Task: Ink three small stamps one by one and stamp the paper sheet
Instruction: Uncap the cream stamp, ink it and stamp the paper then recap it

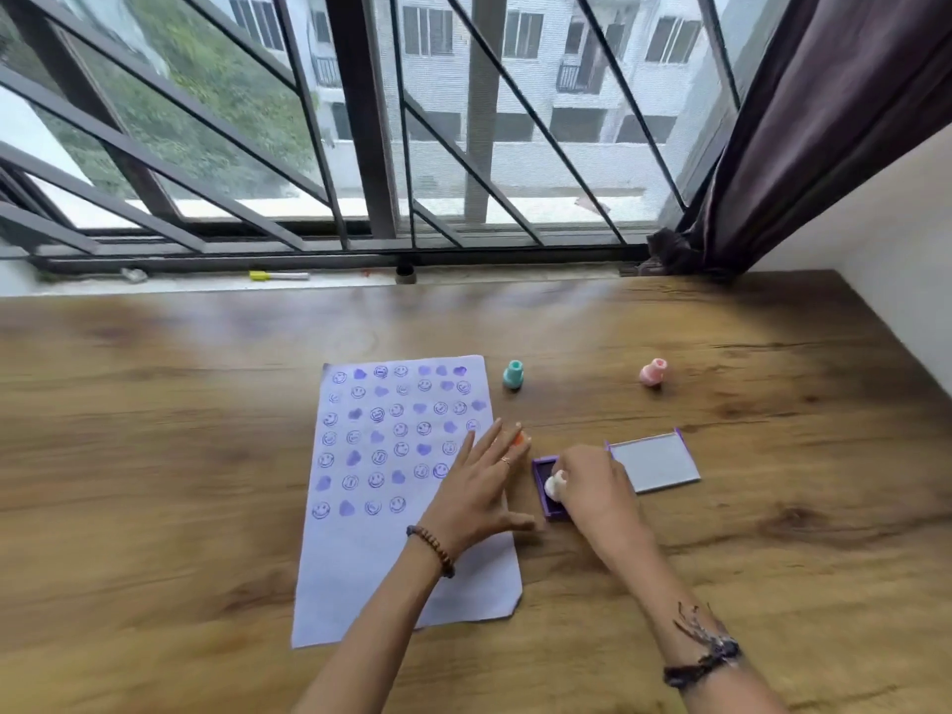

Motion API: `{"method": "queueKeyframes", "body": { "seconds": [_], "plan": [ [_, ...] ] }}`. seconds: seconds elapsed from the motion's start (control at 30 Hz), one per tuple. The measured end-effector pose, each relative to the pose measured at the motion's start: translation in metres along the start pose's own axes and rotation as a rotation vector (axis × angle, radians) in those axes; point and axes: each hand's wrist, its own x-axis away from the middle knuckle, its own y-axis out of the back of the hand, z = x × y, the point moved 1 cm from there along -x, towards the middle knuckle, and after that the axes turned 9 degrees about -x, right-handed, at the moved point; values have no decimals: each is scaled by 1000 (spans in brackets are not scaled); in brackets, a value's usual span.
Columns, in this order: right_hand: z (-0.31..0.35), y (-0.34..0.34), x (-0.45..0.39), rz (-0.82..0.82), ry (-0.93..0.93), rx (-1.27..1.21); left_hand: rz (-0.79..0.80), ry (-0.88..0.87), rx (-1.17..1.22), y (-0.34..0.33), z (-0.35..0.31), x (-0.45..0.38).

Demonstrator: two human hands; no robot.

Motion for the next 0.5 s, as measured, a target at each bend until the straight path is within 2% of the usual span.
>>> {"method": "queueKeyframes", "body": {
  "seconds": [0.07,0.17,0.27,0.37,0.5],
  "plan": [
    [4,-3,8,-64,-41,-103,-14,6,3,8,14,16],
    [27,-25,33,-196,30,-349,-84,60,-43,23,50,56],
    [60,-62,56,-141,59,-498,-103,158,-86,35,89,96],
    [83,-92,66,-144,75,-460,-56,195,-65,39,114,115],
    [97,-106,66,-212,110,-279,6,175,-110,33,128,121]
  ]
}}
